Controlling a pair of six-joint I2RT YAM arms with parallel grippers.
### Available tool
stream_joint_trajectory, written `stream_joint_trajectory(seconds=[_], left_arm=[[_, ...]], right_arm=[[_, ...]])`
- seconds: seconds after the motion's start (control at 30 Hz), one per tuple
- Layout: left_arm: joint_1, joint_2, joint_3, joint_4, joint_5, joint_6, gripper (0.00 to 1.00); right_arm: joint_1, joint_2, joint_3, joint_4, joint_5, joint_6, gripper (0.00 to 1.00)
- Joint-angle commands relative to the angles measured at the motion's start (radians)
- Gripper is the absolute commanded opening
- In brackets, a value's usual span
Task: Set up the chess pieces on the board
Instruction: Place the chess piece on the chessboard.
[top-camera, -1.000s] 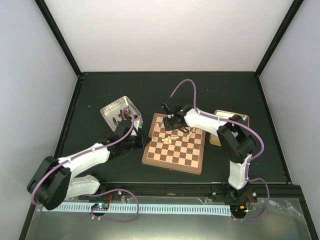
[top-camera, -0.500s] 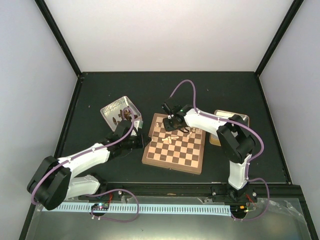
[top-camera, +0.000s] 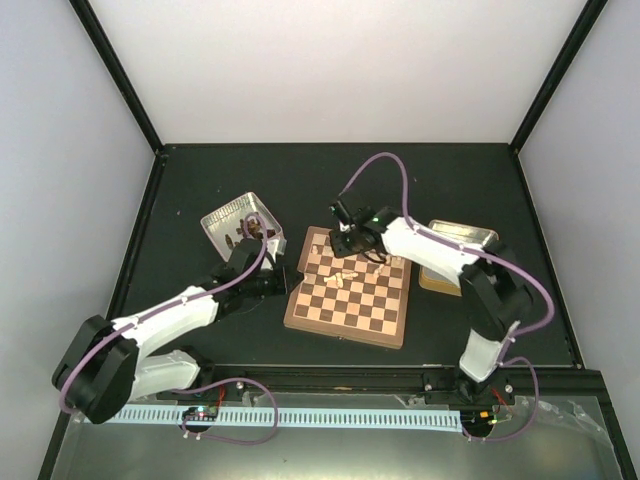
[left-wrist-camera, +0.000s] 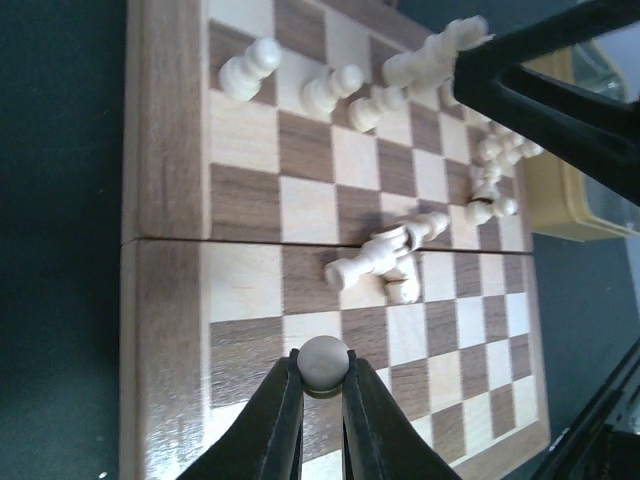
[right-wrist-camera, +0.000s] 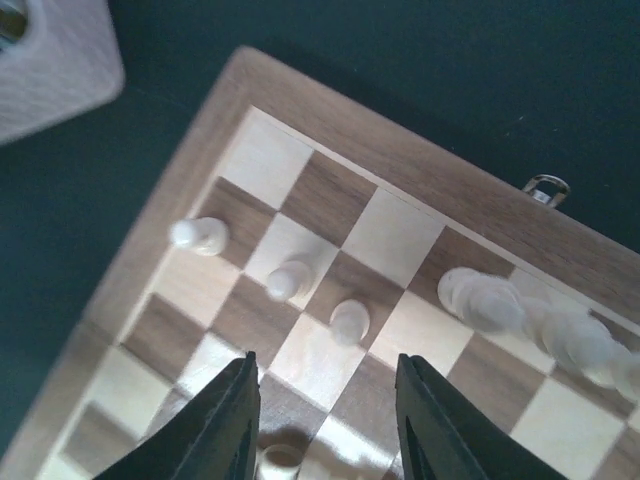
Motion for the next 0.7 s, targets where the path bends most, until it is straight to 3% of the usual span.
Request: stream_joint_trajectory(seconds=[0.0, 0.2, 0.37, 0.47, 0.67], left_arm=[[-0.005, -0.047, 0.076, -0.01, 0.045, -0.012, 0.11], [-0.006, -0.07, 0.128, 0.02, 0.156, -0.06, 0.12], [-0.006, -0.093, 0.171, 0.034, 0.238, -0.099, 0.13], [-0.006, -0.107, 0.195, 0.031, 0.277, -0.116, 0.13], [-0.006, -0.133, 0.202, 0.044, 0.335, -0.187, 0.13]], right_arm=[[-0.005, -0.185, -0.1, 0.096, -0.05, -0.009, 0.42], [-0.006, -0.394, -0.338, 0.297, -0.236, -0.146, 0.44], [-0.005, -0.541, -0.496, 0.465, -0.452, -0.25, 0.56], [-0.002, -0.578, -0.534, 0.53, -0.494, -0.285, 0.66], [0.011, -0.555, -0.49, 0.54, -0.529, -0.348, 0.68]])
